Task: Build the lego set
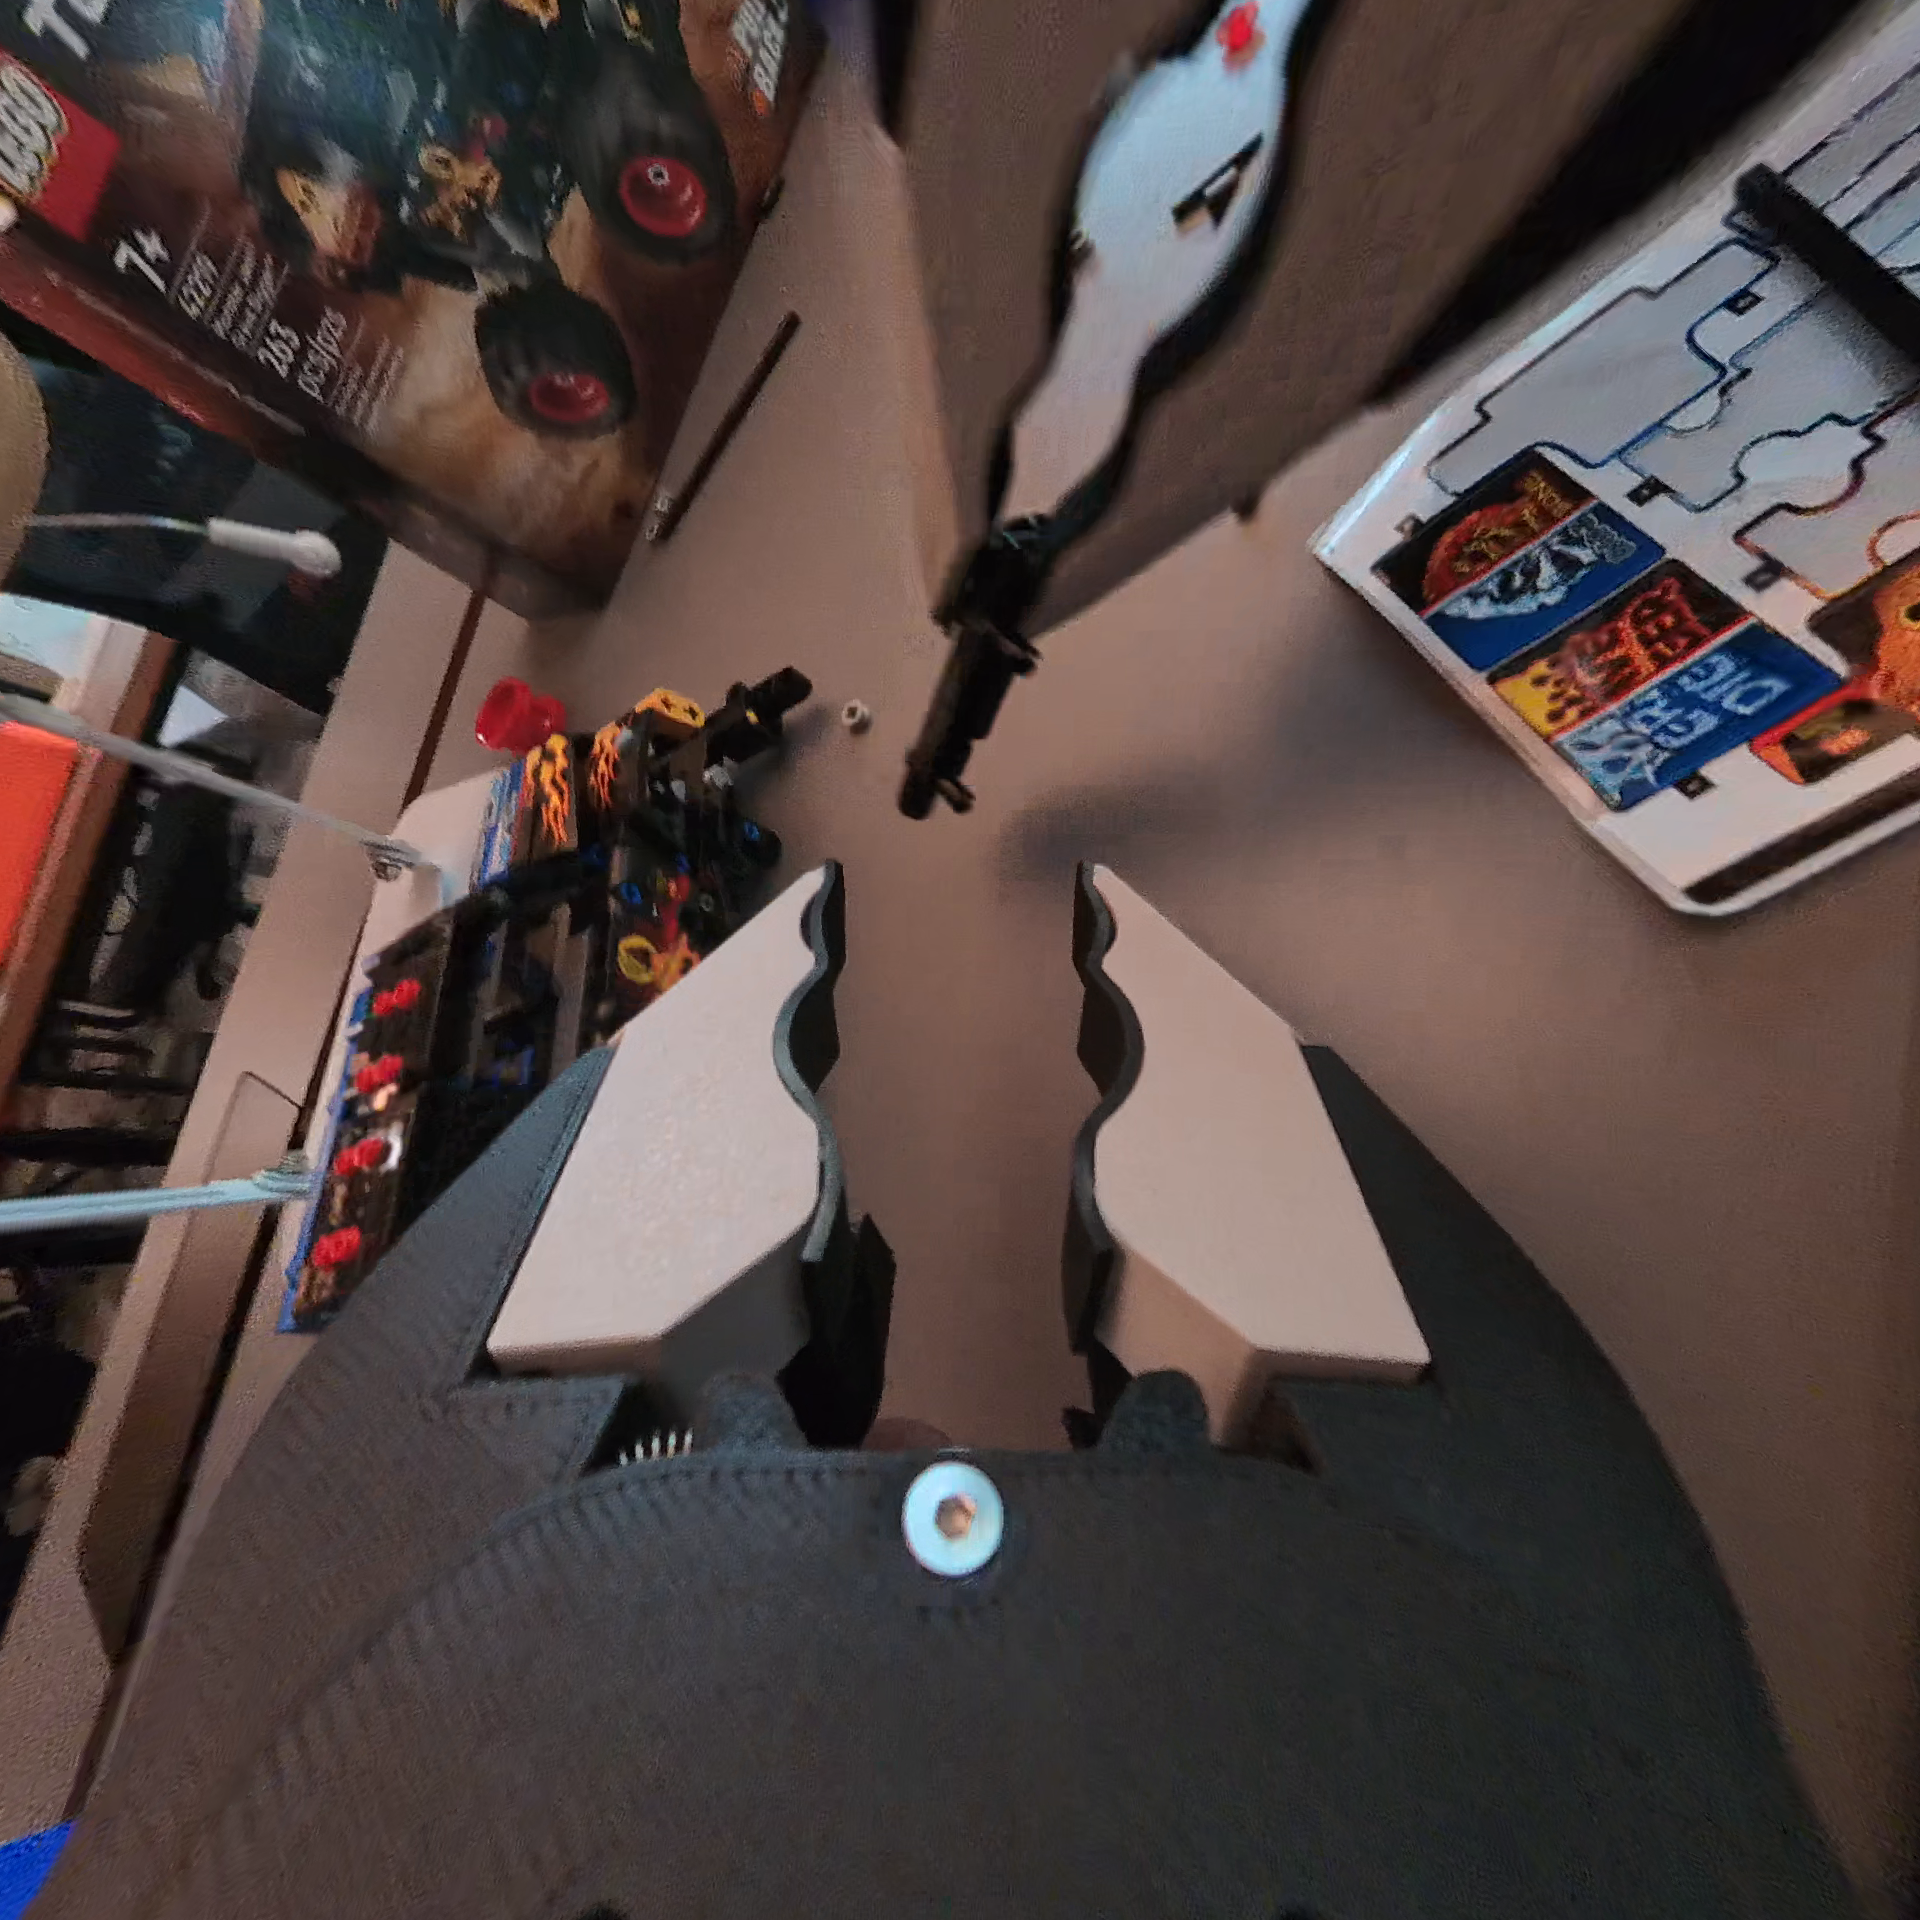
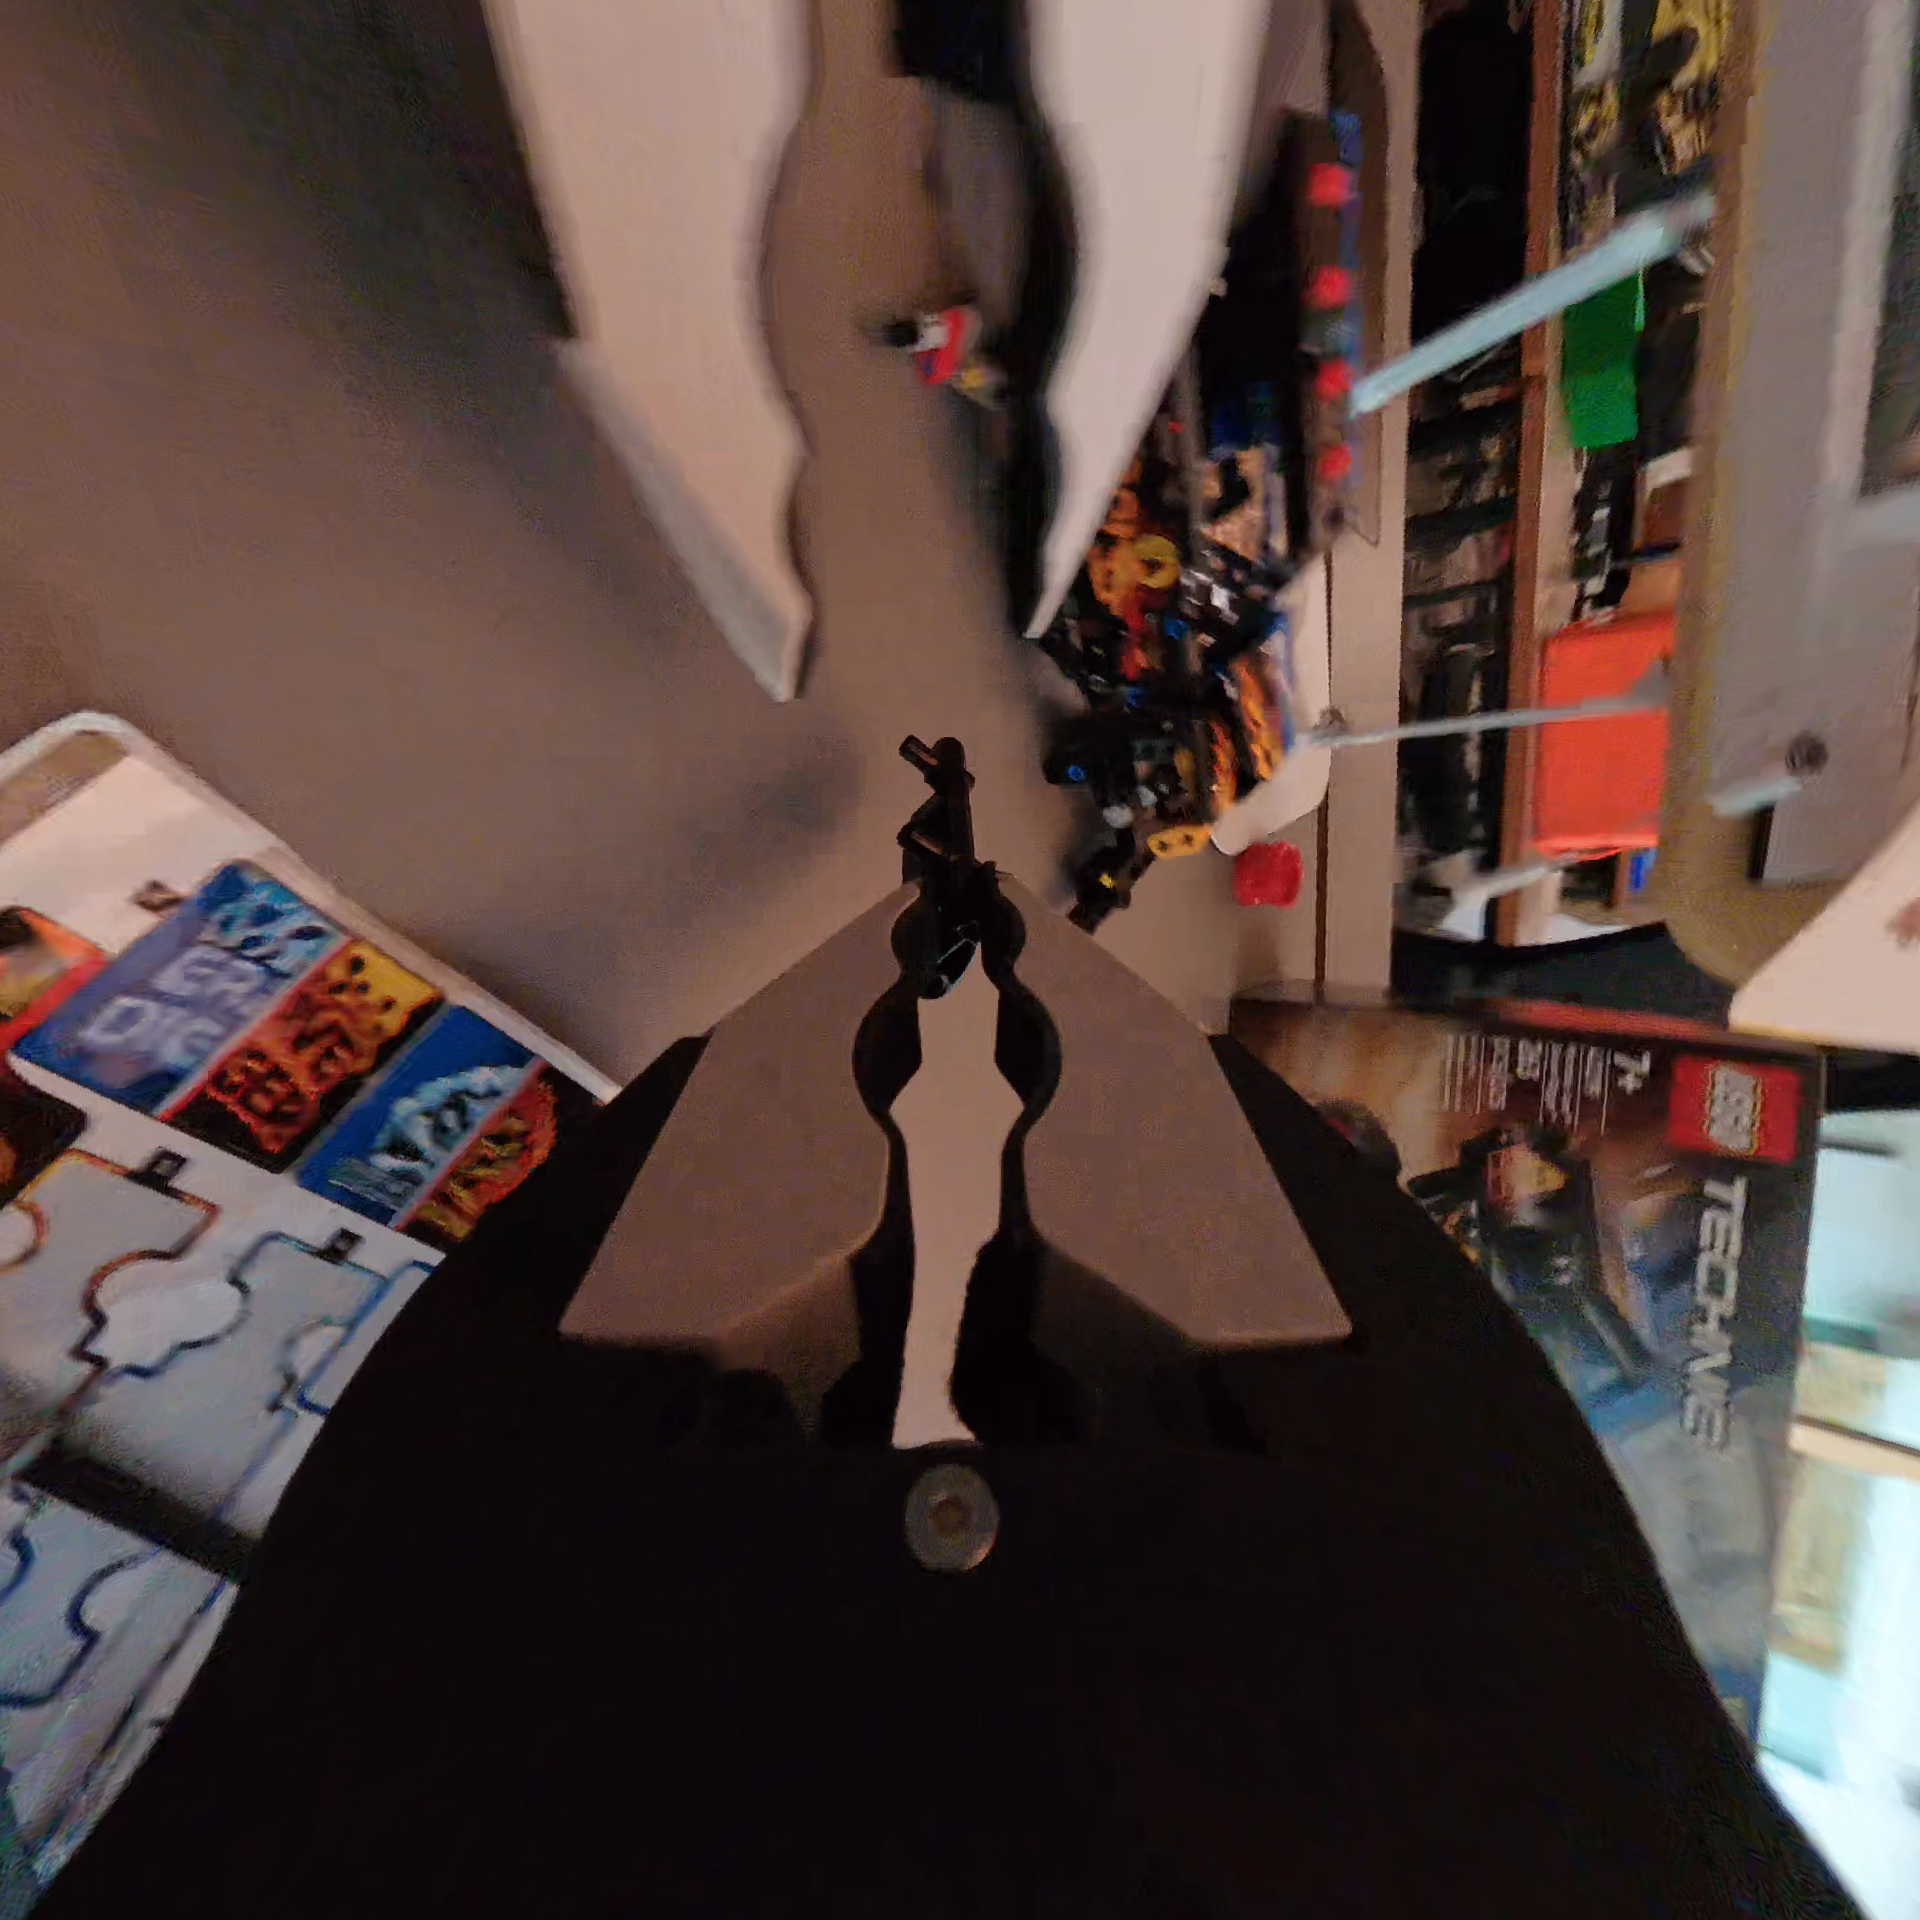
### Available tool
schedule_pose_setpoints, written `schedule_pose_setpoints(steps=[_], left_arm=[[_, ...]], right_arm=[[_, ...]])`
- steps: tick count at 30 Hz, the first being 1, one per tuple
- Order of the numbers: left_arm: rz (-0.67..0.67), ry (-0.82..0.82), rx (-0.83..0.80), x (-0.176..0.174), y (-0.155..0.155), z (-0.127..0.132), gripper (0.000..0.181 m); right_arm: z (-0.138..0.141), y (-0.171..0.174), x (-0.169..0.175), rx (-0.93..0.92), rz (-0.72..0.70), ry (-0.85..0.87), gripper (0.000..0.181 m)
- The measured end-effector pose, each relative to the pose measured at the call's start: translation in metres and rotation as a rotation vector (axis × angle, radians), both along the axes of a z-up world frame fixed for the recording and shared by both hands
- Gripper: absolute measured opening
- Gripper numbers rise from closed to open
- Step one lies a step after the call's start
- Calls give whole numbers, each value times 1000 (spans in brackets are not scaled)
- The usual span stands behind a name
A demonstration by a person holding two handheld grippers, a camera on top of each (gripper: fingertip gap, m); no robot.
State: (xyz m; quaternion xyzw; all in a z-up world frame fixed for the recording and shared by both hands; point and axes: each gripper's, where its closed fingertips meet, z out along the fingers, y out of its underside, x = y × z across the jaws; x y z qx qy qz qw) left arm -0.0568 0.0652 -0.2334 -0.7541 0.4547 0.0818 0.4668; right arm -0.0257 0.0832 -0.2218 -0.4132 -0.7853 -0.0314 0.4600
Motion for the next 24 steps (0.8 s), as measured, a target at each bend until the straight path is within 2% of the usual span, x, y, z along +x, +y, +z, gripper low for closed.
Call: schedule_pose_setpoints(steps=[4,6,9,12,15,17,19,22,23,24], left_arm=[[2,3,-55,-7,-9,-9,43],[-1,7,-81,-8,-11,-14,42],[-8,8,-115,-8,-13,-19,43],[-25,-49,-158,-4,-18,-19,44],[-55,-210,-242,10,-28,-10,53],[-41,-242,-277,14,-30,-9,55],[-9,-252,-315,19,-29,-12,61],[14,-220,-342,26,-26,-20,63],[21,-178,-335,24,-23,-24,62],[5,-135,-335,23,-23,-28,52]], right_arm=[[-29,-23,-6,91,77,-93,13],[-37,-32,-6,51,103,-121,16],[-35,-42,-4,-73,116,-112,31],[-18,-43,4,-272,94,-48,31],[0,-25,27,-384,22,-11,28],[7,-18,46,-527,-32,5,26],[3,-17,65,-688,-86,-32,27],[-12,-19,84,-819,-139,-84,29],[-18,-20,88,-840,-152,-106,32],[-26,-24,91,-859,-158,-136,34]])
